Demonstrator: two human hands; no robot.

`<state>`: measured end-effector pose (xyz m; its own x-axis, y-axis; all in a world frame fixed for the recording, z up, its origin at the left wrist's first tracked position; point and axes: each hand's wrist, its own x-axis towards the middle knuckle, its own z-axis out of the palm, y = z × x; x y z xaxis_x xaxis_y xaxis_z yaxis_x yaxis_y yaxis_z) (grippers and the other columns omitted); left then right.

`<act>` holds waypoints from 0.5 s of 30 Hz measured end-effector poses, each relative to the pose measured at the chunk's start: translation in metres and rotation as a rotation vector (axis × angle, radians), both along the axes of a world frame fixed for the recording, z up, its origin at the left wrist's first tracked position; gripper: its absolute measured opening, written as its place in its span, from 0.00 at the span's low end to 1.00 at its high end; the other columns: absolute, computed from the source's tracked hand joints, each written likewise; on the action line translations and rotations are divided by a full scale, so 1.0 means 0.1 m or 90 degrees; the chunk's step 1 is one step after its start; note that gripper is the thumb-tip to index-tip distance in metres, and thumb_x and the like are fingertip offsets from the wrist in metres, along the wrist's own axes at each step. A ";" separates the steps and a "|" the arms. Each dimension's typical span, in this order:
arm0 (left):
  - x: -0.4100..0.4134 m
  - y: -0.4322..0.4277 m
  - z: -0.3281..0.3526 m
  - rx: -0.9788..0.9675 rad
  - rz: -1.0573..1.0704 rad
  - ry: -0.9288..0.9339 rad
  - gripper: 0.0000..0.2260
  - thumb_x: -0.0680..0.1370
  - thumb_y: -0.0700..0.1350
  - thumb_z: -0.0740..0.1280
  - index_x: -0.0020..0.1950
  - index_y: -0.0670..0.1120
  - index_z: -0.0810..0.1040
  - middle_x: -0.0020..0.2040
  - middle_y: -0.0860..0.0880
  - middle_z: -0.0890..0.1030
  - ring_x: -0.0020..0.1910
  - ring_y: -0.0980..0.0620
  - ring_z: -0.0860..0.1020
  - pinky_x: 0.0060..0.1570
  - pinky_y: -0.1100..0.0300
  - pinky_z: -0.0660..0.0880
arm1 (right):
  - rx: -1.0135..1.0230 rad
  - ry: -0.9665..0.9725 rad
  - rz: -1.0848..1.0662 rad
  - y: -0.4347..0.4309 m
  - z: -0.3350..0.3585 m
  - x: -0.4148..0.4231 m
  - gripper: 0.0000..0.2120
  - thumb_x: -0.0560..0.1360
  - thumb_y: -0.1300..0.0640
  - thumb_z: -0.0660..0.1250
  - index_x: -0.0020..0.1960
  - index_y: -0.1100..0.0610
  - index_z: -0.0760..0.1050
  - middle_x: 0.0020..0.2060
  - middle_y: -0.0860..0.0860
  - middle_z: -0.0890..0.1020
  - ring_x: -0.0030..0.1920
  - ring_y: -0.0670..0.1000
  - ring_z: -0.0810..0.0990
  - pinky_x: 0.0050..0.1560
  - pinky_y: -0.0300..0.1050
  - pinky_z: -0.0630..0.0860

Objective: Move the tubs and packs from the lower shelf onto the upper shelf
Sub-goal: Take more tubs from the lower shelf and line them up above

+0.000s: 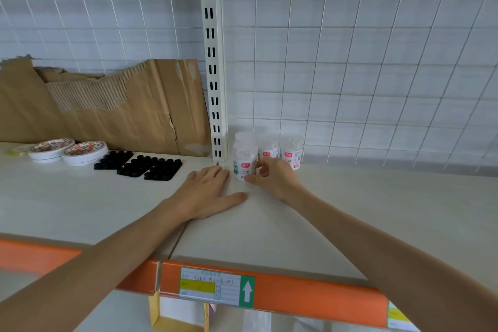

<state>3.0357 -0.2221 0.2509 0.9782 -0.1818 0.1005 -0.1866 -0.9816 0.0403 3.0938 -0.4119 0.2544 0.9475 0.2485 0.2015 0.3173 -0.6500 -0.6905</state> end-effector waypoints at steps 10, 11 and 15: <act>0.02 0.01 -0.02 -0.002 -0.007 0.003 0.47 0.65 0.77 0.41 0.72 0.48 0.65 0.72 0.50 0.66 0.73 0.49 0.62 0.71 0.50 0.58 | -0.068 -0.024 -0.012 0.03 0.00 -0.03 0.17 0.73 0.47 0.72 0.57 0.55 0.78 0.51 0.50 0.77 0.50 0.50 0.78 0.53 0.48 0.78; 0.02 0.01 -0.02 -0.005 -0.008 0.005 0.47 0.65 0.77 0.41 0.72 0.48 0.65 0.72 0.50 0.66 0.73 0.49 0.62 0.71 0.50 0.58 | -0.071 -0.023 -0.013 0.03 0.01 -0.04 0.17 0.73 0.47 0.72 0.58 0.55 0.78 0.51 0.50 0.77 0.51 0.50 0.78 0.53 0.48 0.78; 0.01 0.00 0.00 -0.009 -0.007 0.019 0.46 0.67 0.77 0.42 0.73 0.48 0.64 0.73 0.49 0.65 0.74 0.49 0.60 0.72 0.49 0.56 | -0.084 -0.026 -0.020 0.04 0.01 -0.04 0.16 0.74 0.46 0.71 0.56 0.55 0.79 0.52 0.51 0.76 0.50 0.51 0.78 0.50 0.46 0.77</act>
